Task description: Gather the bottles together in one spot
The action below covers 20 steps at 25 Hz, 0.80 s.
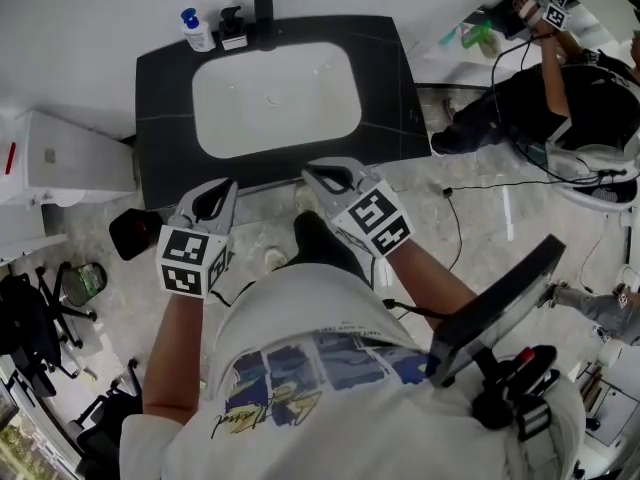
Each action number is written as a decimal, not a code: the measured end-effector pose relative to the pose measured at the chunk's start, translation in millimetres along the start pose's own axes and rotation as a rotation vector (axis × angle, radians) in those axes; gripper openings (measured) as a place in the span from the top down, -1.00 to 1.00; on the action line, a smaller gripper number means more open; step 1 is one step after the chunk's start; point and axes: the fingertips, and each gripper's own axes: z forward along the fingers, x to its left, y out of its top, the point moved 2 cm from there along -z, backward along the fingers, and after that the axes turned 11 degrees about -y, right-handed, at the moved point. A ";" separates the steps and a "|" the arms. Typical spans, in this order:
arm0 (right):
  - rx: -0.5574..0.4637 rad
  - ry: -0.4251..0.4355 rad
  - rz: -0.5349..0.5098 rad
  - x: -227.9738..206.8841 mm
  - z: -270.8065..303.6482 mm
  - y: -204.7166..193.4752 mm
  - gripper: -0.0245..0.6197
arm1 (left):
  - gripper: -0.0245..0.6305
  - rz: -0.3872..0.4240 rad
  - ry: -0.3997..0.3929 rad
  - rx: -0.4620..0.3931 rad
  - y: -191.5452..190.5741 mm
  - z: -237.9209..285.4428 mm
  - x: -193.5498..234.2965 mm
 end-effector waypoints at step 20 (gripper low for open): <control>-0.047 -0.012 -0.024 55.2 -15.8 24.2 0.92 | 0.92 -0.021 -0.105 0.046 -18.0 -34.3 -24.6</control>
